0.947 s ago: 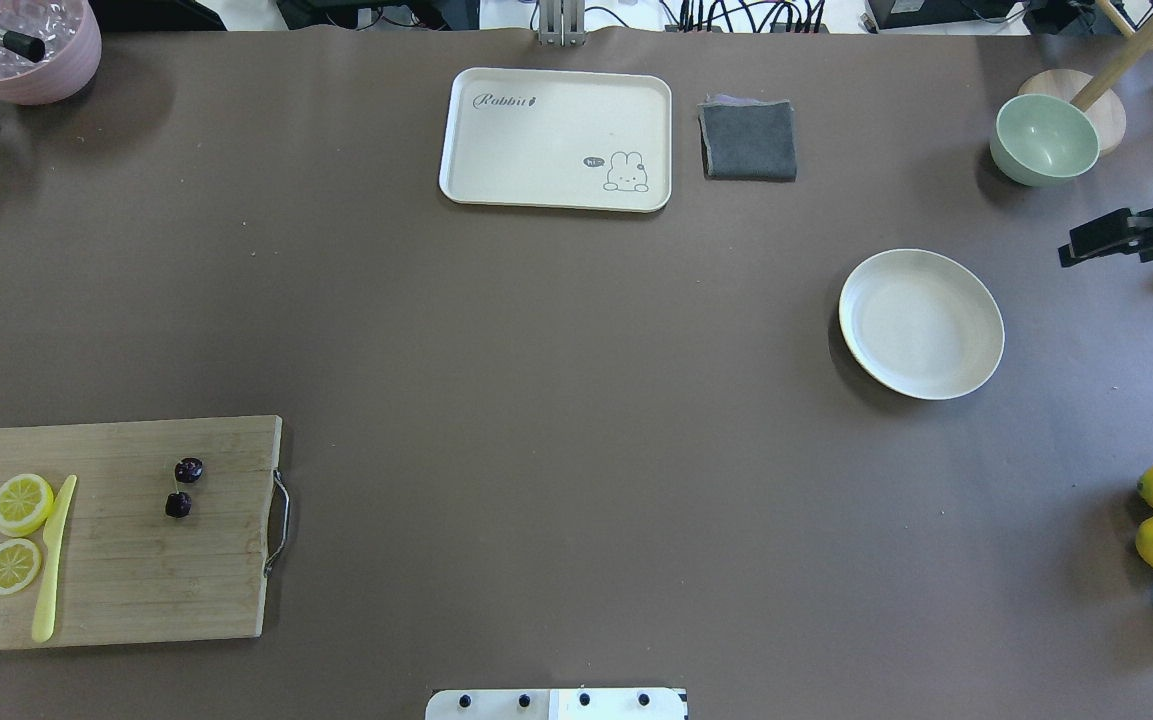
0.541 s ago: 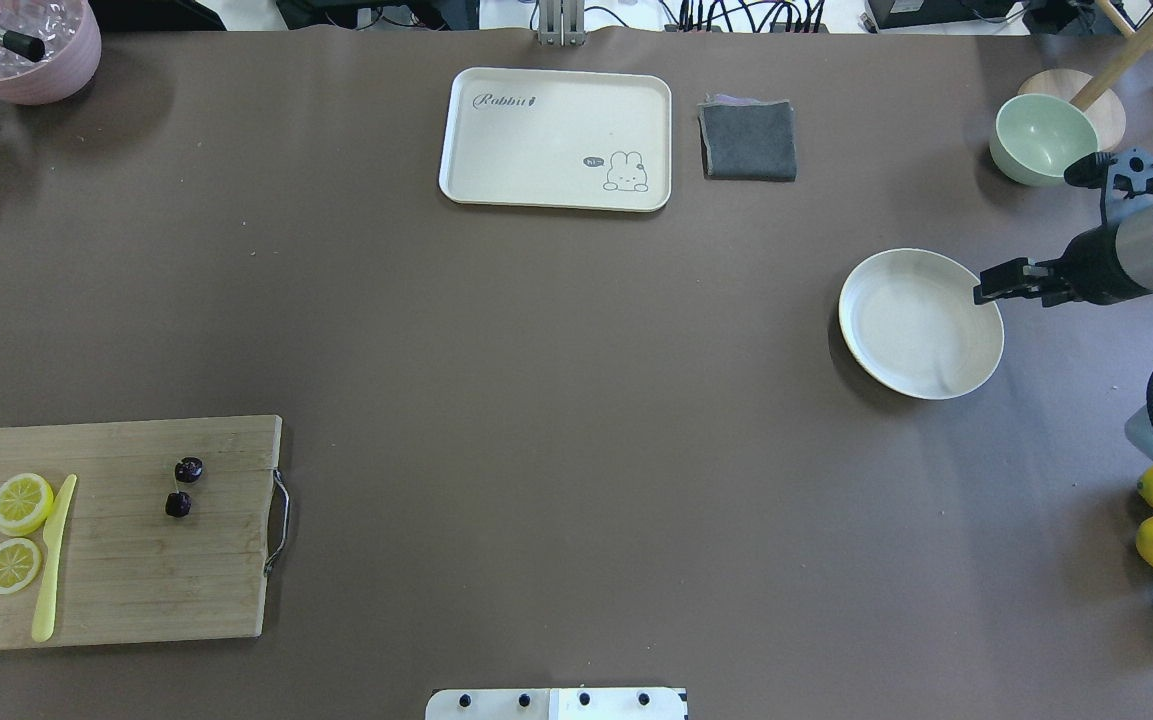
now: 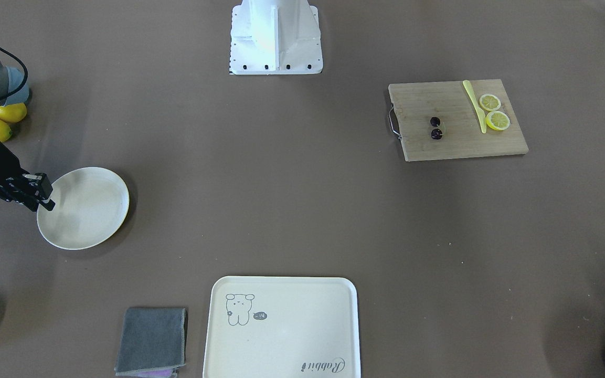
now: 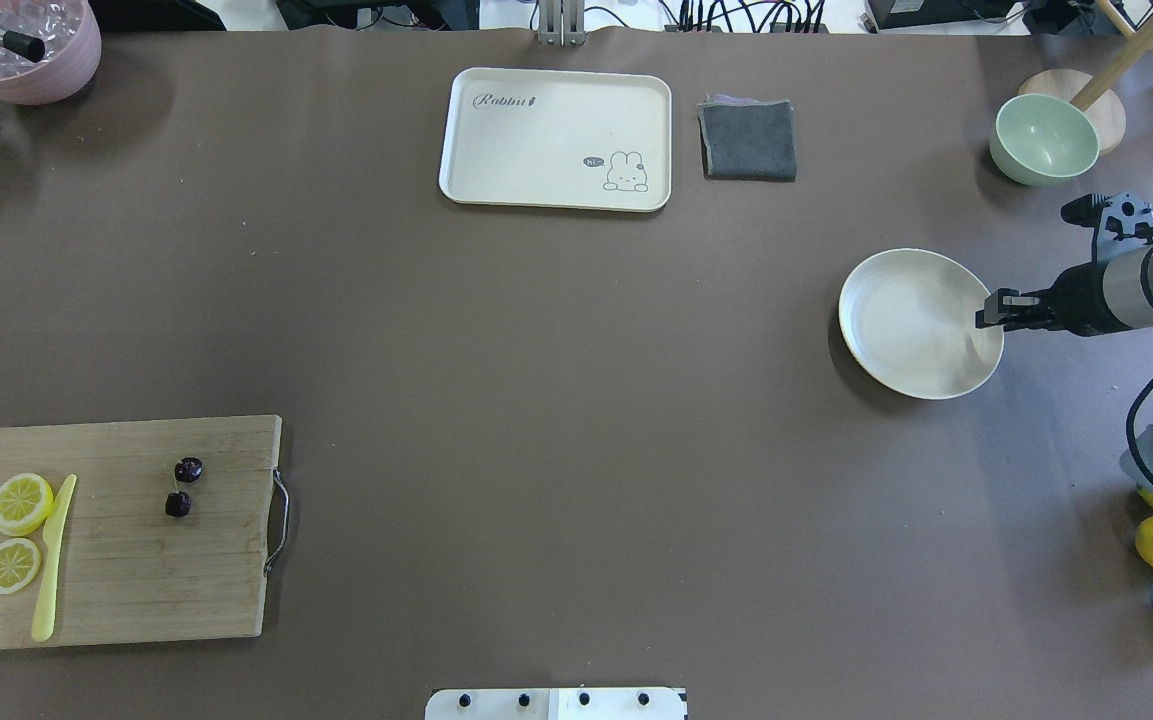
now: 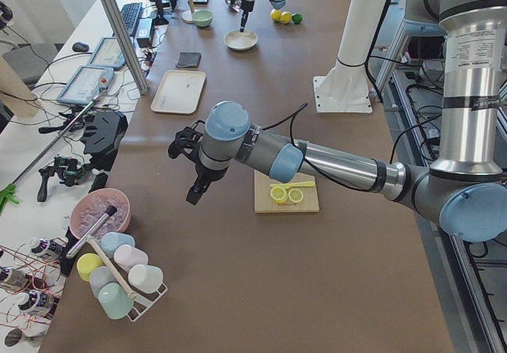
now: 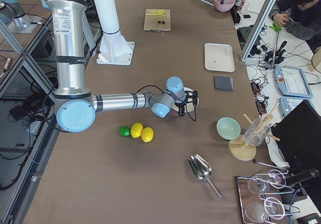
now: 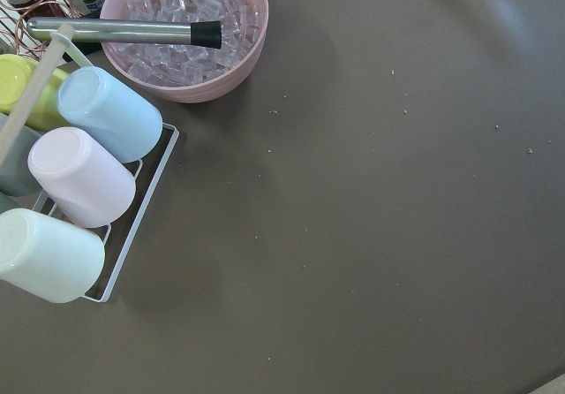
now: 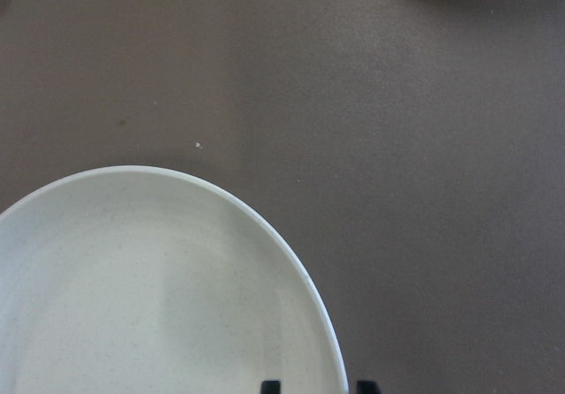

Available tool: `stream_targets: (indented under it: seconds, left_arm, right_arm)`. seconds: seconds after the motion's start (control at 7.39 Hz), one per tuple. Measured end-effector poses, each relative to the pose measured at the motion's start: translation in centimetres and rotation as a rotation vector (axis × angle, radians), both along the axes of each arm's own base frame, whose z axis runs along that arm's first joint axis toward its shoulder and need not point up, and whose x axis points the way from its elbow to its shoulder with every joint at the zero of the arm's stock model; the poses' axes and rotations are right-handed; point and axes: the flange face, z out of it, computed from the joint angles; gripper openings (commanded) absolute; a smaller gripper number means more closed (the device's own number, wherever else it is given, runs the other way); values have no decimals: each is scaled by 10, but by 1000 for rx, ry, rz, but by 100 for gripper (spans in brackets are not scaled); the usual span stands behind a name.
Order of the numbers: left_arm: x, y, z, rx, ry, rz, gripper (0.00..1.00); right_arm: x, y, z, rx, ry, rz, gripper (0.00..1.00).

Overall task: Place red cherry on plate
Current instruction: 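Reach the right gripper to the white plate's rim and grasp it, then drag the white plate with the right gripper toward the table center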

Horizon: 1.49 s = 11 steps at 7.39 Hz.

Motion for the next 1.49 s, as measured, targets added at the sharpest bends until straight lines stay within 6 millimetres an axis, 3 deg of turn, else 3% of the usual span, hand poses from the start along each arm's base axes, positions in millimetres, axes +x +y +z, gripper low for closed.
stream_targets:
  seconds: [0.14, 0.27, 0.68, 0.95, 1.08, 1.22, 1.49]
  left_arm:
    - [0, 0, 0, -1, 0, 0, 98]
    - [0, -1, 0, -1, 0, 0, 98]
    - [0, -1, 0, -2, 1, -1, 98]
    - [0, -1, -1, -20, 11, -18, 98]
    - [0, -1, -2, -25, 14, -23, 98]
    - [1, -2, -3, -27, 16, -26, 98]
    - [2, -4, -5, -41, 30, -35, 98]
  right_arm:
    - [1, 3, 4, -5, 2, -1, 22]
    - [2, 6, 7, -8, 4, -3, 0]
    - [0, 6, -5, 2, -14, -4, 0]
    - [-6, 5, -40, -9, -74, 27, 0]
    - [-23, 6, -77, -36, -141, 52, 0]
    - [-54, 11, -117, -65, -207, 70, 0]
    - [-151, 32, -192, -99, -267, 125, 0]
